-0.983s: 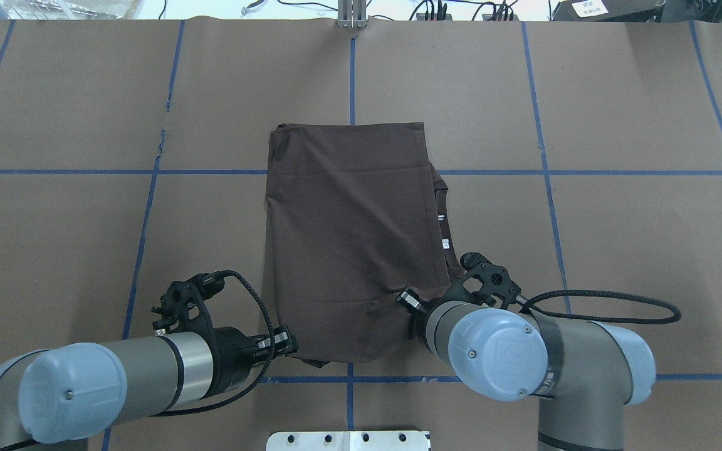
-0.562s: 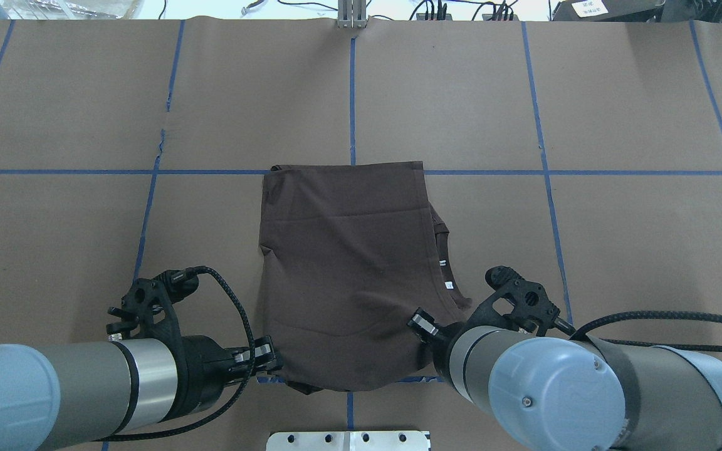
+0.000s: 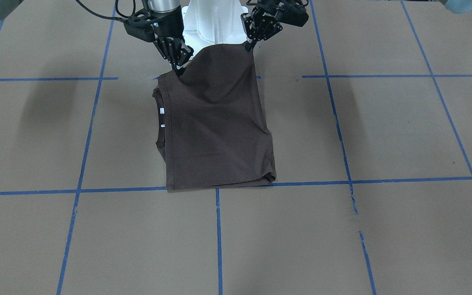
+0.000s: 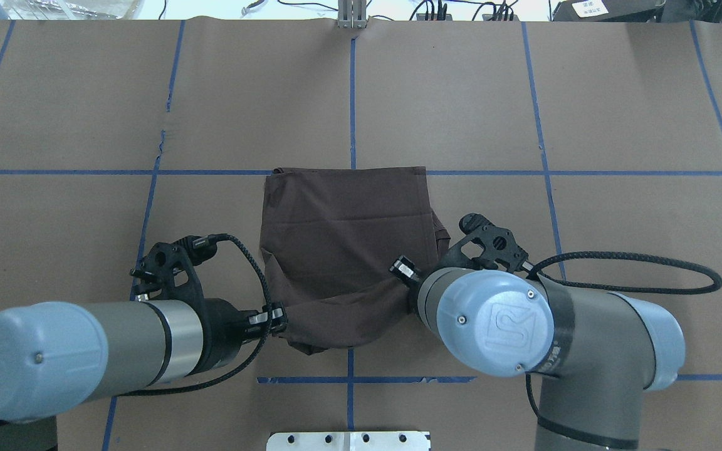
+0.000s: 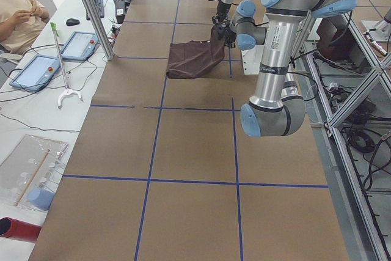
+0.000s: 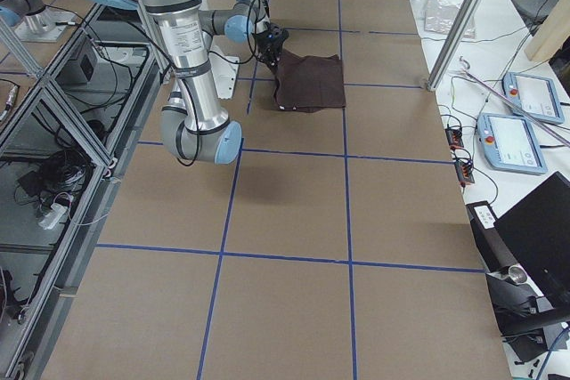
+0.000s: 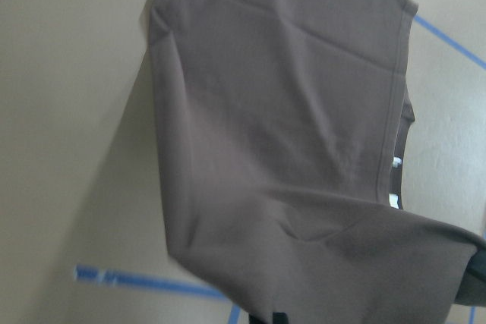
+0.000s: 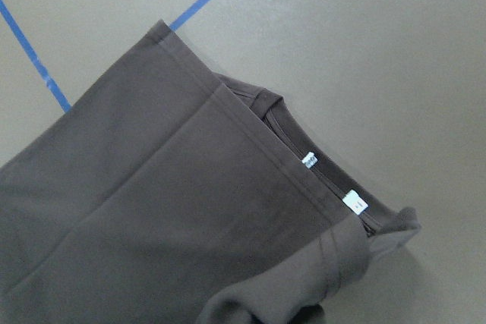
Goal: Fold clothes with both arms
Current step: 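Lift the near edge with both grippers and fold it away from the robot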
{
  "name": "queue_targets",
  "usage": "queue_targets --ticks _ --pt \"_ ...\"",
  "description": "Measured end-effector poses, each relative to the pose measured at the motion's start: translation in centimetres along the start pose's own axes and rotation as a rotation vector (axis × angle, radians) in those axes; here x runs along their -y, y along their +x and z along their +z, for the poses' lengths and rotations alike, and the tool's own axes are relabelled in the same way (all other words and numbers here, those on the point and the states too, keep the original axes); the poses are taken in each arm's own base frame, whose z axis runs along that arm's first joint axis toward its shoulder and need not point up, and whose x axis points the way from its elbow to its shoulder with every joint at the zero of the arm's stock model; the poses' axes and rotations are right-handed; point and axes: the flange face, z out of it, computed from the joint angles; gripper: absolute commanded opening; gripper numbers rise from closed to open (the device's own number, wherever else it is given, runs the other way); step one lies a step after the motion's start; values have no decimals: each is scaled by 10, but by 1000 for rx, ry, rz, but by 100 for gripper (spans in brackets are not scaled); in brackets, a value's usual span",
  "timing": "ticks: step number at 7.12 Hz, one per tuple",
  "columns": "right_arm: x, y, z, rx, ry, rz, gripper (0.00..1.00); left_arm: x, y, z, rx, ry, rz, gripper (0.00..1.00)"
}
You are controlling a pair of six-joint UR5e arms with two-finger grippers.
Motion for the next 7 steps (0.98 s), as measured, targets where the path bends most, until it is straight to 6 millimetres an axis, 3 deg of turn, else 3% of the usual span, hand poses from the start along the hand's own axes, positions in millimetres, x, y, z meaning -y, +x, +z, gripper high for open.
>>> queue_targets --ticks 2,4,7 --pt "26 -29 30 20 45 5 0 42 8 21 36 63 36 0" --pt "34 -56 55 12 76 5 0 92 14 43 78 126 65 0" --pt "44 -79 85 -34 109 -2 0 167 24 81 135 218 98 0"
